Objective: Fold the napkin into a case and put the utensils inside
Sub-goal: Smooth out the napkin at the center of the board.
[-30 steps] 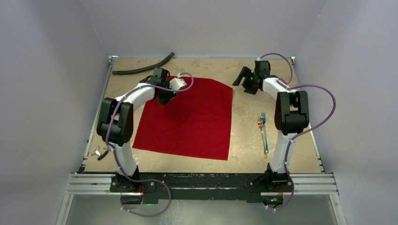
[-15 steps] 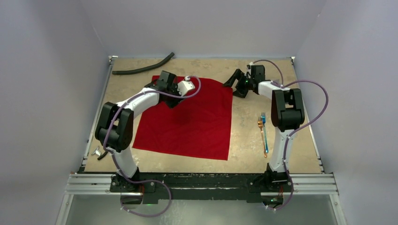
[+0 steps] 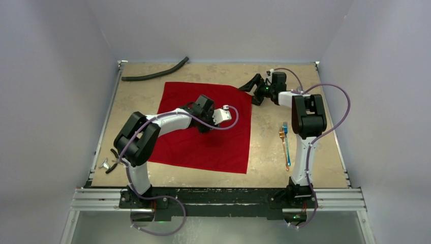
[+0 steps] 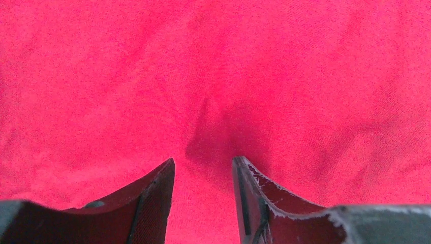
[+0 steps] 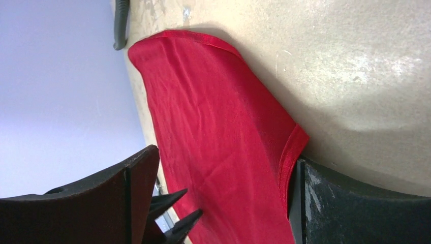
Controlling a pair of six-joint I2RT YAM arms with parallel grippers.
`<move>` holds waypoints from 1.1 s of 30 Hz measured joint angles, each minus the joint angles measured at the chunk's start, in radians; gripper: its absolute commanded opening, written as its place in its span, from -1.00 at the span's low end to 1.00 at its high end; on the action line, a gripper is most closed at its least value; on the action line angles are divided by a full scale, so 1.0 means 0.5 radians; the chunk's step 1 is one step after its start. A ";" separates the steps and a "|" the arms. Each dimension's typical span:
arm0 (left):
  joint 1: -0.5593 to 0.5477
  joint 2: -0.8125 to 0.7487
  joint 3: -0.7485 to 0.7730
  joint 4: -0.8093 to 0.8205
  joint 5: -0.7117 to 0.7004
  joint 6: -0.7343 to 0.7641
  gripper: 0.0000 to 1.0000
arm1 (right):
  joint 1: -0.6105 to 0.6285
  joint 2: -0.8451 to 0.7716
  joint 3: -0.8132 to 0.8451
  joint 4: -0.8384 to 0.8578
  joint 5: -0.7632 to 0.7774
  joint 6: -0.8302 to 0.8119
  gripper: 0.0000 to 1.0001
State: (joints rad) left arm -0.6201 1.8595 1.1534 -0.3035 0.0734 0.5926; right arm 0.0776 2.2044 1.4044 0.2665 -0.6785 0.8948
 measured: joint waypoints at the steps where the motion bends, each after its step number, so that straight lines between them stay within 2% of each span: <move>1: -0.028 -0.009 -0.014 0.021 -0.007 0.009 -0.11 | -0.001 0.010 0.004 0.024 -0.012 0.018 0.76; 5: -0.102 -0.037 -0.079 0.097 -0.069 0.095 -0.13 | -0.001 0.046 0.012 0.112 -0.047 0.089 0.76; 17: -0.114 -0.075 -0.168 0.187 -0.098 0.291 -0.19 | -0.014 0.073 0.034 0.442 -0.047 0.186 0.74; 26: -0.114 -0.092 -0.209 0.233 -0.113 0.379 -0.22 | -0.014 0.059 0.003 0.723 -0.047 0.095 0.74; 33: -0.114 -0.092 -0.209 0.229 -0.114 0.404 -0.24 | -0.014 0.059 0.024 0.713 -0.011 -0.012 0.75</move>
State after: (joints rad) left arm -0.6773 1.8133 1.0489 -0.1890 0.0166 0.7948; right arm 0.0708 2.2337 1.4162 0.6231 -0.6838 0.8886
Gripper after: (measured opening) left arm 0.385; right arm 0.875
